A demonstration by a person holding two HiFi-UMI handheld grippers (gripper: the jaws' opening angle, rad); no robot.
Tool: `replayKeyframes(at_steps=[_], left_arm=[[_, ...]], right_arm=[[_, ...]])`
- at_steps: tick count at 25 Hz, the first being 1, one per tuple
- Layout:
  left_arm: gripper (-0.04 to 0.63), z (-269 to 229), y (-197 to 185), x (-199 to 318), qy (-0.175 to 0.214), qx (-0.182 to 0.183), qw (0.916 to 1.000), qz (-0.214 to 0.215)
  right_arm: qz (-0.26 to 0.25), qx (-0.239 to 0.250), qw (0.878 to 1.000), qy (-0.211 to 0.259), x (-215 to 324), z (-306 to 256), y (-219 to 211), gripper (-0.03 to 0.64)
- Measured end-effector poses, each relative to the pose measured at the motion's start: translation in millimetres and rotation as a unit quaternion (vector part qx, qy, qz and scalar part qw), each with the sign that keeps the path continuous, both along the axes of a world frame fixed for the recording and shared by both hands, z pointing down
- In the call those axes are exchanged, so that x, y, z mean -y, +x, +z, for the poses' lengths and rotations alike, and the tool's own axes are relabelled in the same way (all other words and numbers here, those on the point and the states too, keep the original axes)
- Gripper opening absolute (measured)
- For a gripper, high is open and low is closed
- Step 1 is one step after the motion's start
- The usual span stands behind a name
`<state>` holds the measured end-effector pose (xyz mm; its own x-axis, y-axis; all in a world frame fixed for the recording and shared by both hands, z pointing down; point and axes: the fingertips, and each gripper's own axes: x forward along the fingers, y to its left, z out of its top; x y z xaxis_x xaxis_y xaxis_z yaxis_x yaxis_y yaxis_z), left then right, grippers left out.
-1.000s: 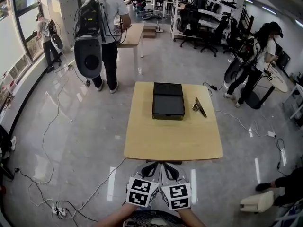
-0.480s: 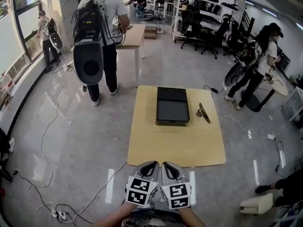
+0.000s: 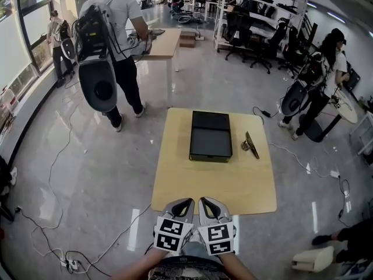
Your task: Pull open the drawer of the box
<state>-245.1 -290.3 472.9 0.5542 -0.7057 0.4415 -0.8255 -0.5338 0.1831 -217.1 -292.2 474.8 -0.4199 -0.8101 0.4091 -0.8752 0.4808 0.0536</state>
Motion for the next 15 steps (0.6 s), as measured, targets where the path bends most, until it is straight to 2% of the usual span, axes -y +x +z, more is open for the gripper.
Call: replayKeyframes(at_steps=[6,8,11,12,15], left_arm=[[0.014,26.1,136.9,174.6,-0.006,0.003,0.9999,-0.012],[0.014,19.4,206.7,262.3,-0.010,0.003,0.9999,-0.013],[0.014,9.4,326.0,422.1,-0.015,0.006,0.9997,-0.018],[0.014,17.8,342.5,450.8,-0.017,0.007,0.9996,-0.020],[0.014,61.9,331.5,474.0,-0.019,0.010,0.9995,-0.025]], right_arm=[[-0.014,-0.024,1.000,0.004,175.6,24.7,139.8,0.005],[-0.018,-0.036,0.999,0.002,265.1,18.7,210.7,0.005],[-0.022,-0.072,0.997,-0.001,428.1,9.8,336.4,0.005],[-0.024,-0.082,0.996,0.001,458.0,18.9,354.6,0.005],[-0.035,-0.108,0.993,0.009,485.1,65.1,345.0,0.005]])
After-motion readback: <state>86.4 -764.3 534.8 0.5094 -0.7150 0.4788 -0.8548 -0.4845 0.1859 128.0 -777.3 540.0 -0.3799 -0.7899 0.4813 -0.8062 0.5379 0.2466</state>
